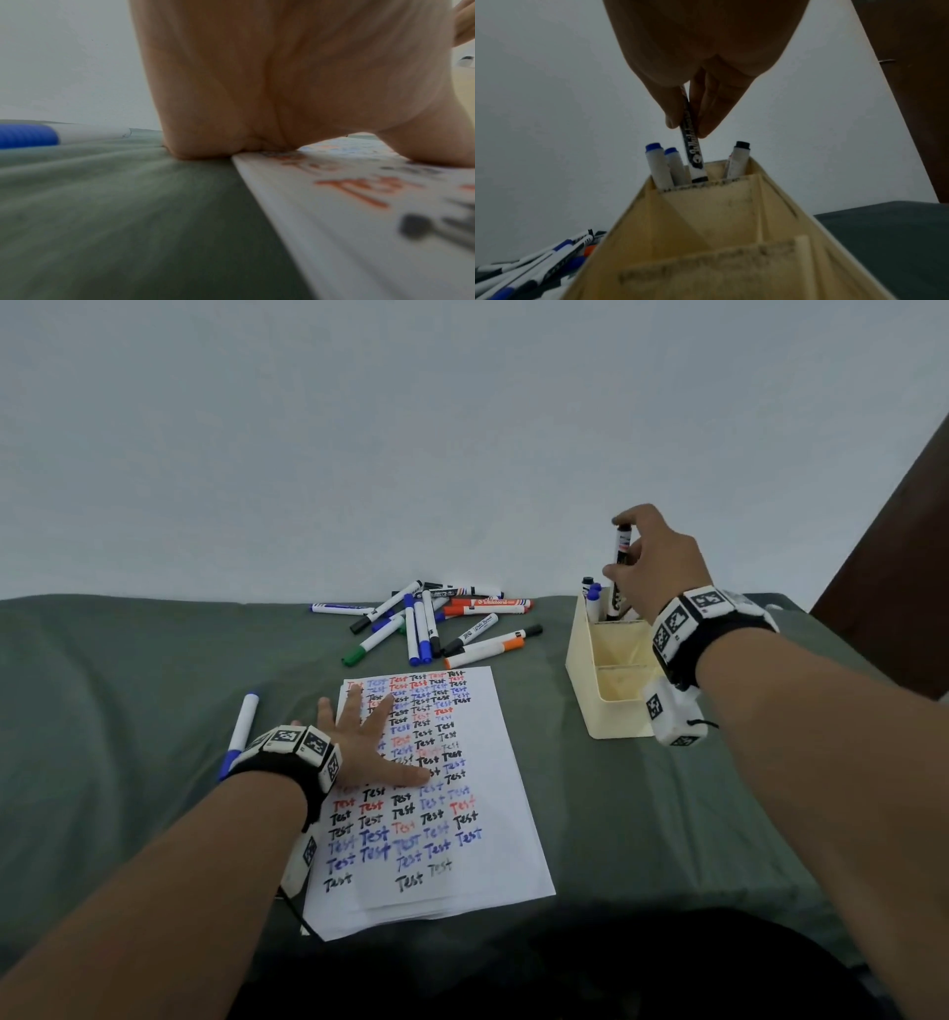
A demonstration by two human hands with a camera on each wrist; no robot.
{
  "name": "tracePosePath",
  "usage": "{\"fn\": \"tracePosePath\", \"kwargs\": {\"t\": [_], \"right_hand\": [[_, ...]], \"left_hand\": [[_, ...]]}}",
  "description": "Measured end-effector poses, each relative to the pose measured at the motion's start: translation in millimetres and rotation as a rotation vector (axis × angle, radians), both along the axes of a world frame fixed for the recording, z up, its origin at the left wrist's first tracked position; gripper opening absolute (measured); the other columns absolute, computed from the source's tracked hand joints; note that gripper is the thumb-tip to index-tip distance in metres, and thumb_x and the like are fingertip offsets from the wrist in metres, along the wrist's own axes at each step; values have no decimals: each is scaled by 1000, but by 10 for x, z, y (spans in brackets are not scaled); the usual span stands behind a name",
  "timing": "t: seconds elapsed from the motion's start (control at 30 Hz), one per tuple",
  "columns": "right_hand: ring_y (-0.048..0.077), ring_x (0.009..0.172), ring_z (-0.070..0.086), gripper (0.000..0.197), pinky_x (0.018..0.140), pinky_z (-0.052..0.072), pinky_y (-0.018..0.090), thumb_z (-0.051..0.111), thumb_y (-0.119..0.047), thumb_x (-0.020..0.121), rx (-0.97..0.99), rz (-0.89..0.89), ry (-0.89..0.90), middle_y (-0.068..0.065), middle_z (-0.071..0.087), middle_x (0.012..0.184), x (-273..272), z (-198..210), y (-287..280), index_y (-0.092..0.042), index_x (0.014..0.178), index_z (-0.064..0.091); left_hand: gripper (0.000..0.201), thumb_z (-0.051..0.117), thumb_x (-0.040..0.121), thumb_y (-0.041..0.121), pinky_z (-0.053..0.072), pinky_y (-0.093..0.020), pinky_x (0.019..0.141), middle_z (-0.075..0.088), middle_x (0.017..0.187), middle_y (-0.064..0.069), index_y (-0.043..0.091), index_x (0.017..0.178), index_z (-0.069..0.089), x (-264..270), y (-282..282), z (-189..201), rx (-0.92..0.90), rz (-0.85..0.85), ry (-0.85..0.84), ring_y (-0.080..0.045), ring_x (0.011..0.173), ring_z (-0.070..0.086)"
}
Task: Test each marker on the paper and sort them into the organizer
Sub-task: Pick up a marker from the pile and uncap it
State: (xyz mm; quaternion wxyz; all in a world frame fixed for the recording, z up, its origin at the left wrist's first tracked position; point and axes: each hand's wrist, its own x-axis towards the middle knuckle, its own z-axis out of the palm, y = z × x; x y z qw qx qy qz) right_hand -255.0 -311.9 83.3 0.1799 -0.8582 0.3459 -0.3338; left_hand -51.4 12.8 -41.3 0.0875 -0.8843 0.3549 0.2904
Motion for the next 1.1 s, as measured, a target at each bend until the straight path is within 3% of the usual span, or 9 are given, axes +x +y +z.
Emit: {"fn": "tracePosePath", "kwargs": {"t": [0.1, 0.17, 0.3, 0.43, 0.53, 0.6, 0.67, 0.8, 1.1], "right_hand": [[19, 89, 65, 9, 76, 50, 29, 67, -24, 93, -3, -31, 185, -1, 70, 97, -26, -79, 10, -23, 102, 67], [22, 95, 63, 12, 75, 50, 31, 63, -29, 94, -29, -62, 311, 2, 72, 97, -27, -105, 36, -22, 97, 72], [29, 131, 42, 25, 96, 45, 39, 53, -26, 99, -152, -42, 326, 3, 65, 121, 67, -84, 163, -23, 118, 70], [29, 143, 30, 35, 109, 39, 44, 55, -18, 96, -302, 120, 194, 4, 55, 142, 257, -100, 457, -19, 129, 65], [27, 147, 29, 45, 121, 26, 43, 55, -25, 98, -221, 301, 305, 4, 45, 153, 454, -195, 730, -21, 143, 53], [26, 148, 31, 58, 121, 28, 44, 56, -39, 99, -91, 369, 494, 4, 39, 159, 559, -323, 899, -21, 153, 39], [31, 151, 25, 75, 120, 29, 48, 54, -54, 98, -35, 358, 737, 8, 30, 163, 611, -521, 1018, -18, 158, 28], [40, 155, 2, 99, 122, 13, 54, 43, -76, 92, 54, 248, 1033, 13, 5, 170, 560, -944, 1085, -17, 162, 6], [34, 155, -11, 108, 123, 5, 56, 36, -87, 84, 131, 218, 1034, 8, -17, 169, 500, -1425, 1013, -24, 162, -5]], "left_hand": [[144, 36, 29, 113, -5, -71, 113, -41, 157, 9, 56, 143, -31, -1, -2, -1, -2, 4, 4, -37, 148, -28], [144, 35, 29, 113, -5, -71, 113, -41, 157, 9, 56, 142, -31, 2, -2, -2, -2, 5, 5, -37, 148, -28], [144, 35, 29, 113, -4, -72, 114, -41, 157, 9, 55, 143, -31, 2, -3, -7, -2, 4, 2, -37, 148, -28], [144, 35, 28, 113, -4, -71, 114, -40, 157, 9, 55, 143, -31, -1, -10, -10, 2, 6, -2, -36, 149, -28], [144, 34, 28, 113, -4, -71, 115, -40, 157, 9, 56, 143, -31, 5, -10, -18, 0, 4, -11, -36, 149, -27], [143, 34, 28, 113, -3, -71, 115, -40, 157, 10, 57, 142, -31, 10, -8, -24, -1, 6, -12, -36, 149, -26], [143, 35, 27, 113, -4, -71, 114, -40, 157, 10, 57, 141, -32, 20, -11, -29, 1, 9, -14, -36, 149, -26], [143, 35, 26, 114, -4, -71, 114, -40, 157, 11, 58, 138, -34, 48, -26, -53, 11, 9, -25, -35, 149, -27], [147, 38, 26, 113, -4, -68, 115, -43, 156, 7, 55, 142, -33, 48, -58, -20, 68, 13, -5, -40, 147, -29]]}}
